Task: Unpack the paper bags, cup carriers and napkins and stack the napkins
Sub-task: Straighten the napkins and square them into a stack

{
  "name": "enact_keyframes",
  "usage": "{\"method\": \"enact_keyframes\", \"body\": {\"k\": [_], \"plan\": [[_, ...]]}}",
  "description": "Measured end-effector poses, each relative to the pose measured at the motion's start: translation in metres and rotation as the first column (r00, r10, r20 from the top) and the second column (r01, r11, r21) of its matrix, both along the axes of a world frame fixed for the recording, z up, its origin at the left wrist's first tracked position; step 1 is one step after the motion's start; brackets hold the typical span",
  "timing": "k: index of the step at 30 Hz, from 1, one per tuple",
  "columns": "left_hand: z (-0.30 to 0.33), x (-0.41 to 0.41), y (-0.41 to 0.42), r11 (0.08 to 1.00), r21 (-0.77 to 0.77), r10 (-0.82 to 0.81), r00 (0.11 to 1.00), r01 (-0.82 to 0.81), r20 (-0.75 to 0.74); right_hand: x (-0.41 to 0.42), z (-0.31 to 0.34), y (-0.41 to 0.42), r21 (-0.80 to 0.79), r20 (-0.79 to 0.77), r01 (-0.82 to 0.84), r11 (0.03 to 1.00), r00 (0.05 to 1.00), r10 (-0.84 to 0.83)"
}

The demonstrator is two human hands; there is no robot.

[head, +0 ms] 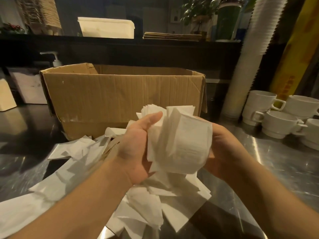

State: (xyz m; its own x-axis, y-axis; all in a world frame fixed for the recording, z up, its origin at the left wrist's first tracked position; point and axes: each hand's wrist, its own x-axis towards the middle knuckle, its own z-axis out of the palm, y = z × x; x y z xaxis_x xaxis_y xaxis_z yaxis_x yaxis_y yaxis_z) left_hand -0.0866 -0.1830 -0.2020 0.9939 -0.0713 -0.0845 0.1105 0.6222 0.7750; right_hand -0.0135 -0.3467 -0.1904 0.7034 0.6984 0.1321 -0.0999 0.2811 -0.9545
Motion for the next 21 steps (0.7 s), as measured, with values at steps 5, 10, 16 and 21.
{"method": "enact_keyframes", "body": {"k": [5,10,16,21], "plan": [[-0.006,0.003,0.0,0.994,0.089,0.052,0.998,-0.056,0.041,-0.009,-0.001,0.006,0.019,-0.054,0.07,0.997,0.996,-0.069],[-0.006,0.001,-0.003,0.998,0.039,0.042,0.997,-0.045,0.064,-0.004,-0.007,0.012,-0.059,-0.058,0.234,0.971,0.97,-0.237],[-0.003,-0.001,-0.005,0.997,0.037,-0.066,0.994,0.063,0.086,-0.002,-0.012,0.017,-0.132,-0.028,0.31,0.942,0.948,-0.316],[0.0,-0.002,-0.006,0.995,0.085,-0.055,0.997,0.05,0.059,0.001,-0.008,0.014,-0.153,0.076,0.318,0.936,0.948,-0.31]]}}
